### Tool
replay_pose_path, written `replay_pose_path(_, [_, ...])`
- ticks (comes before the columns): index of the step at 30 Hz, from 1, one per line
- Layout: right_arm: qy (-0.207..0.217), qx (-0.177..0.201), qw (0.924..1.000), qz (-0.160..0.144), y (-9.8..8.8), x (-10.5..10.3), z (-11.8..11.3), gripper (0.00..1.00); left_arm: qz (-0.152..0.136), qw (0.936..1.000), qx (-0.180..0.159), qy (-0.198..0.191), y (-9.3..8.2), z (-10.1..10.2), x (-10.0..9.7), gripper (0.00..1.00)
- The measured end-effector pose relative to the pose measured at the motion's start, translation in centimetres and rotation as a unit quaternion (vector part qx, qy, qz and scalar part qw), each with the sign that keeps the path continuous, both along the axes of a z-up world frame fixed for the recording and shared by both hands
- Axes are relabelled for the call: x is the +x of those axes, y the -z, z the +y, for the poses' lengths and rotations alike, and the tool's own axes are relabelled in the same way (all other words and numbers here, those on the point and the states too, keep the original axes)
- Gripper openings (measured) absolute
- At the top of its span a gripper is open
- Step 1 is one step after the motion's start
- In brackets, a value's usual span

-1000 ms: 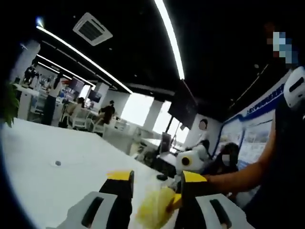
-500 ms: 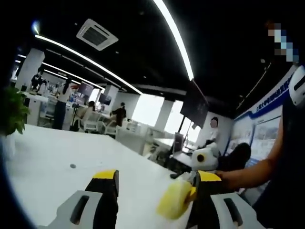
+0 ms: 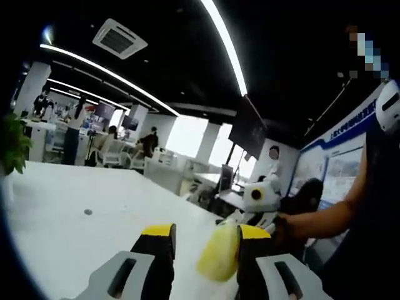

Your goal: Compare the silicone blocks by pressing each to a similar depth, holding the contact briefly, and releasing to observe deformation and rebound differences across the visible hardness samples.

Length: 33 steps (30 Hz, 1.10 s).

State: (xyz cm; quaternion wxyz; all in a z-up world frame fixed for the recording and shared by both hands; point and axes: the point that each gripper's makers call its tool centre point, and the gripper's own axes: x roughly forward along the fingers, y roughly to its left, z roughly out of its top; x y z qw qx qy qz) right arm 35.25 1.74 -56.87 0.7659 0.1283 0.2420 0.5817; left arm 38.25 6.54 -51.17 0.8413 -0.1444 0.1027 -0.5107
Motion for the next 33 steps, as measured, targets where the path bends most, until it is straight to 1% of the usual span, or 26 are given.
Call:
replay_pose_path(2, [-0.002, 0.000, 1.0000, 0.002, 0.0, -0.1, 0.1, 0.01, -0.003, 1.0000, 0.003, 0.006, 0.0, -0.2, -0.2, 0.27])
replay_pose_path(4, [-0.004, 0.001, 1.0000, 0.002, 0.1, -0.1, 0.1, 0.01, 0.006, 0.9999, -0.006, 0.013, -0.1, -0.7, -0.4, 0.26])
replay_pose_path(6, [-0.006, 0.002, 1.0000, 0.005, 0.1, -0.3, 0.3, 0.01, 0.010, 0.9995, -0.013, 0.028, -0.3, -1.1, -0.8, 0.19])
replay_pose_path(8, [-0.008, 0.001, 1.0000, 0.006, 0.1, -0.4, 0.4, 0.01, 0.012, 0.9990, -0.020, 0.038, -0.5, -1.6, -1.2, 0.15])
replay_pose_path(9, [-0.009, 0.001, 0.9999, 0.007, 0.2, -0.4, 0.4, 0.01, 0.012, 0.9988, -0.022, 0.042, -0.5, -1.8, -1.3, 0.11])
replay_pose_path(10, [-0.010, 0.002, 0.9999, 0.008, 0.2, -0.5, 0.4, 0.01, 0.014, 0.9983, -0.025, 0.052, -0.6, -2.1, -1.6, 0.05])
replay_pose_path(11, [-0.008, 0.001, 0.9999, 0.009, 0.2, -0.5, 0.4, 0.01, 0.015, 0.9981, -0.027, 0.054, -0.6, -2.2, -1.7, 0.03])
replay_pose_path(13, [-0.006, 0.004, 0.9999, 0.011, 0.3, -0.4, 0.2, 0.01, 0.004, 0.9989, -0.018, 0.042, -0.5, -2.2, -1.2, 0.02])
replay_pose_path(16, [-0.001, 0.004, 1.0000, 0.008, 0.3, -0.3, 0.0, 0.02, 0.015, 0.9988, -0.023, 0.042, -0.5, -2.4, -1.1, 0.00])
replay_pose_path(17, [0.000, 0.004, 1.0000, 0.007, 0.3, -0.3, -0.1, 0.02, 0.023, 0.9983, -0.028, 0.045, -0.5, -2.5, -1.1, 0.00])
replay_pose_path(19, [0.002, 0.005, 1.0000, -0.001, 0.3, -0.3, -0.3, 0.03, 0.025, 0.9982, -0.030, 0.045, -0.6, -2.7, -1.1, 0.00])
replay_pose_path(21, [0.009, 0.009, 0.9999, -0.001, 0.5, -0.2, -0.6, 0.04, 0.042, 0.9975, -0.036, 0.043, -0.5, -3.0, -0.9, 0.00])
replay_pose_path(22, [0.011, 0.010, 0.9999, 0.004, 0.6, -0.3, -0.7, 0.05, 0.061, 0.9966, -0.038, 0.041, -0.2, -3.2, -0.8, 0.00])
replay_pose_path(24, [0.019, 0.014, 0.9997, 0.005, 0.9, -0.3, -0.9, 0.07, 0.058, 0.9969, -0.034, 0.040, 0.0, -3.5, -0.5, 0.00])
replay_pose_path(26, [0.032, 0.033, 0.9988, 0.019, 0.9, -0.2, -1.3, 0.08, 0.069, 0.9959, -0.041, 0.041, 0.0, -4.0, -0.6, 0.00])
replay_pose_path(28, [0.040, 0.044, 0.9981, 0.014, 0.9, -0.1, -1.7, 0.09, 0.070, 0.9956, -0.046, 0.042, -0.2, -4.4, -0.6, 0.00])
replay_pose_path(31, [0.051, 0.047, 0.9976, 0.008, 0.9, 0.0, -2.2, 0.11, 0.068, 0.9959, -0.043, 0.040, -0.2, -5.0, -0.5, 0.00])
replay_pose_path(33, [0.057, 0.048, 0.9972, 0.005, 1.1, 0.1, -2.4, 0.12, 0.078, 0.9950, -0.048, 0.040, -0.1, -5.3, -0.4, 0.00])
